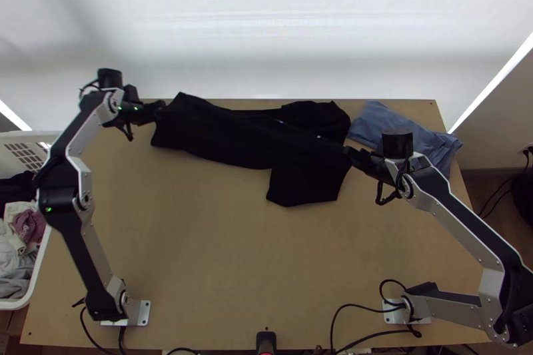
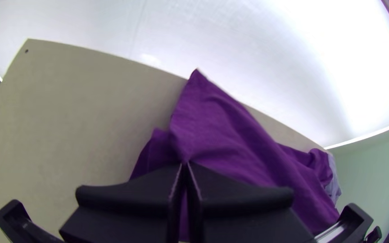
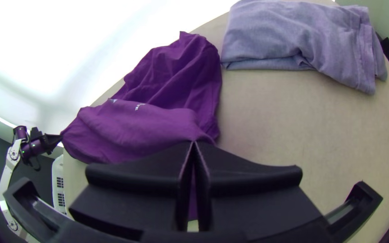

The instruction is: Fold the t-shirt

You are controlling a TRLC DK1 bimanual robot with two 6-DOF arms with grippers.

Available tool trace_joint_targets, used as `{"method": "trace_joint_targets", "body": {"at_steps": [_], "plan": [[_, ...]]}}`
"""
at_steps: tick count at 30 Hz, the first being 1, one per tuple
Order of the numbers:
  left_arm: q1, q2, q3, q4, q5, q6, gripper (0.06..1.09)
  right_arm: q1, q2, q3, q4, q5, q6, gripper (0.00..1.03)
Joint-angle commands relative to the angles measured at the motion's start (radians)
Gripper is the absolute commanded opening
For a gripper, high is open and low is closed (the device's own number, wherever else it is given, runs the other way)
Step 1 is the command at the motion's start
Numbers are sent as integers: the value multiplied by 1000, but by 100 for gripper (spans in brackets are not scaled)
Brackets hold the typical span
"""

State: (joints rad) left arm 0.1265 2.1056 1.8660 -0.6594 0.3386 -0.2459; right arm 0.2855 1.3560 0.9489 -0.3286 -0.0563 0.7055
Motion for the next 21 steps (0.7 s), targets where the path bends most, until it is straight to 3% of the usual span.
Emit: {"method": "trace_joint_targets", "body": {"at_steps": [1, 7, 11, 21], "plan": [[13, -173, -18, -6, -12, -46, 9, -9, 2, 30, 13, 12, 22, 3], [13, -334, 1, 0, -12, -108, 9, -32, -3, 87, 0, 12, 23, 3], [18, -392, -14, -59, -12, -105, 9, -77, -17, 209, -96, 9, 40, 3], [-2, -457, -403, -244, -10, -7, 9, -151, -103, 241, -237, -47, 29, 3]]}}
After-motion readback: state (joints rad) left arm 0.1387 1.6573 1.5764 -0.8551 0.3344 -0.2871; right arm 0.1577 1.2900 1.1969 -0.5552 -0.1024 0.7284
